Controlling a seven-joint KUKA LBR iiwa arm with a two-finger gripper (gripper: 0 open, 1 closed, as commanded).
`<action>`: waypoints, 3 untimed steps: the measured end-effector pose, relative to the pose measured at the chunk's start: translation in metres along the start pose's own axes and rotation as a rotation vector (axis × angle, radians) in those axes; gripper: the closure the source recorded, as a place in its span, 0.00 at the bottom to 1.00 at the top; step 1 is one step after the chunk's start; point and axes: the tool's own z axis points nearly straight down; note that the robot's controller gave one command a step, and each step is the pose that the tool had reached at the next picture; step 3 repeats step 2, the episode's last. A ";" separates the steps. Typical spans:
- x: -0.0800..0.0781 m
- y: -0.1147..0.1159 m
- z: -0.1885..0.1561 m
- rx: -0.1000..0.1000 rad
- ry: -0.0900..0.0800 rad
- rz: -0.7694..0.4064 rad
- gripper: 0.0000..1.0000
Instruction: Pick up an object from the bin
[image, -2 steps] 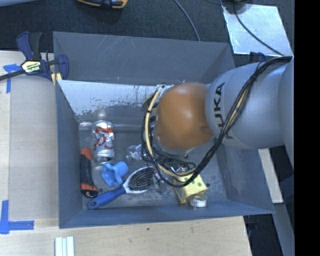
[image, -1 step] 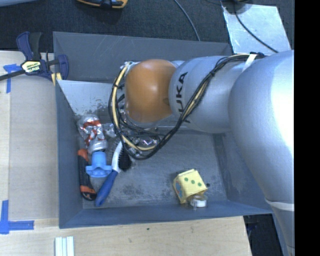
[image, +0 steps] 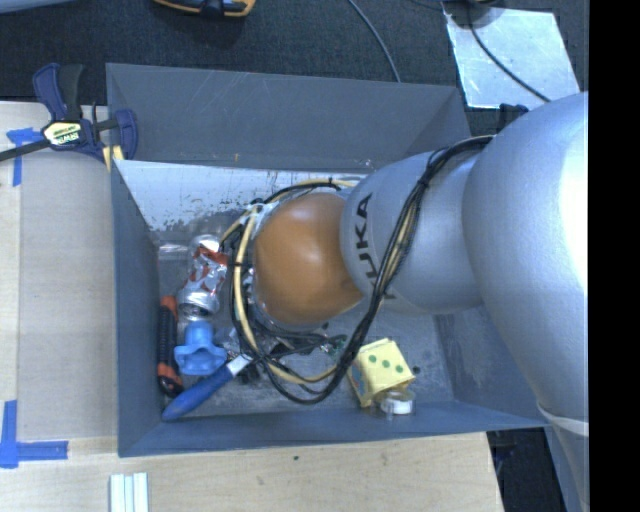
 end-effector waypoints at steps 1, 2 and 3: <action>0.000 0.000 0.000 0.000 0.000 0.001 1.00; 0.001 0.001 -0.019 -0.003 0.002 0.002 1.00; 0.001 0.001 -0.019 -0.003 0.002 0.002 1.00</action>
Offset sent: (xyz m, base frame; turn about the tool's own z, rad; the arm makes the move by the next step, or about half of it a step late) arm -0.0001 -0.0001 0.0347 0.0002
